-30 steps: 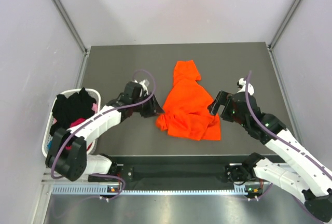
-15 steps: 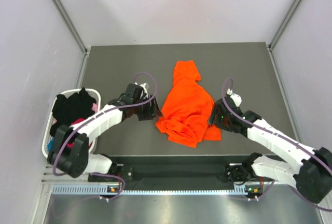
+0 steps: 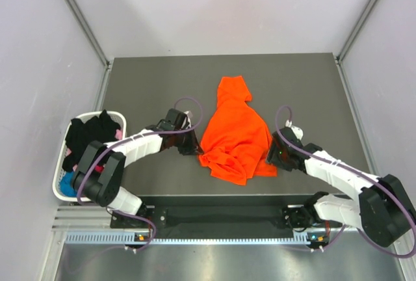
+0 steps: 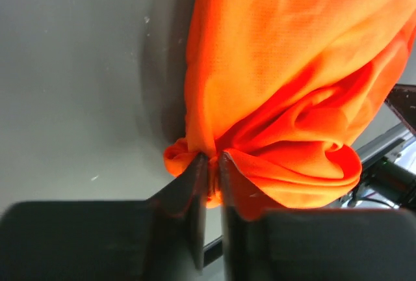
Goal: Fold and stack the t-shirts
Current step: Move the tshirt to the center of the board
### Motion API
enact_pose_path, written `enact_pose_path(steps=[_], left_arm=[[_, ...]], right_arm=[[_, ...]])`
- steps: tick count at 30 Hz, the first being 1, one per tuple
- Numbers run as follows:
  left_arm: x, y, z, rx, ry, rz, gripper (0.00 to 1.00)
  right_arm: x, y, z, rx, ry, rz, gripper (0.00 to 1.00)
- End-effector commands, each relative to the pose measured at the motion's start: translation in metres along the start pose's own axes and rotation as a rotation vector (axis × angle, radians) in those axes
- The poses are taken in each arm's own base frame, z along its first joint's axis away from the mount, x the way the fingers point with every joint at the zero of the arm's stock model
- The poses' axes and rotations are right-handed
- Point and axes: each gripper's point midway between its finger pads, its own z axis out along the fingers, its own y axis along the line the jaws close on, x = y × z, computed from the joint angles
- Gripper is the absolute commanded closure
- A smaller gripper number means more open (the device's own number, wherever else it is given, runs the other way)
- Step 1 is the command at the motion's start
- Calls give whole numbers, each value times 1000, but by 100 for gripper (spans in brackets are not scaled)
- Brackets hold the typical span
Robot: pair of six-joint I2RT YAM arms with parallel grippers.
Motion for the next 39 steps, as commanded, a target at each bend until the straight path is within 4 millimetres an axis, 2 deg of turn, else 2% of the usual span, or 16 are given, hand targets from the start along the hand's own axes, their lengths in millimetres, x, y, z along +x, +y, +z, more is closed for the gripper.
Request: enact_pose_path(steps=[1, 5, 7, 8, 12, 13, 16, 19, 21, 23, 24, 27, 30, 31, 32, 39], left_arm=[[-18, -10, 1, 10, -54, 19, 100], [-56, -21, -7, -65, -117, 85, 100], [-73, -14, -12, -157, -149, 119, 100], [-97, -23, -17, -177, -201, 140, 100], [-168, -15, -45, -359, -369, 116, 100], [-194, -27, -63, -344, -425, 107, 100], [-238, -47, -87, -353, -529, 122, 100], [-262, -57, -96, -363, -576, 151, 100], [-261, -44, -88, -416, -536, 159, 99], [-257, -27, -86, -495, -512, 149, 77], [-252, -18, -85, -527, -496, 144, 61], [-237, -7, -99, -579, -479, 139, 52], [-209, -8, -111, -546, -455, 191, 52], [-190, -7, -101, -511, -419, 221, 53], [-181, -22, -112, -444, -443, 251, 53], [-44, -92, -62, -122, -290, 440, 55]], right_arm=[[-6, 5, 6, -18, -22, 10, 47], [-5, 2, 12, -9, -26, 24, 60], [-7, 6, 11, -32, -35, 35, 82], [-9, 10, 8, -47, -39, 37, 98], [-24, 36, -21, -165, -60, 53, 100], [-27, 45, -37, -221, -71, 72, 100], [-36, 77, -78, -396, -119, 135, 100], [-24, 96, -97, -506, -95, 196, 100], [-2, 104, -93, -539, -50, 185, 100], [15, 115, -88, -572, -20, 169, 100], [22, 119, -81, -568, 5, 151, 93], [31, 126, -74, -535, 51, 84, 72], [13, 132, -82, -501, 6, 21, 60], [5, 125, -81, -451, -32, -10, 59], [-13, 127, -88, -444, -78, 4, 58], [-84, 75, -76, -362, -184, 160, 57]])
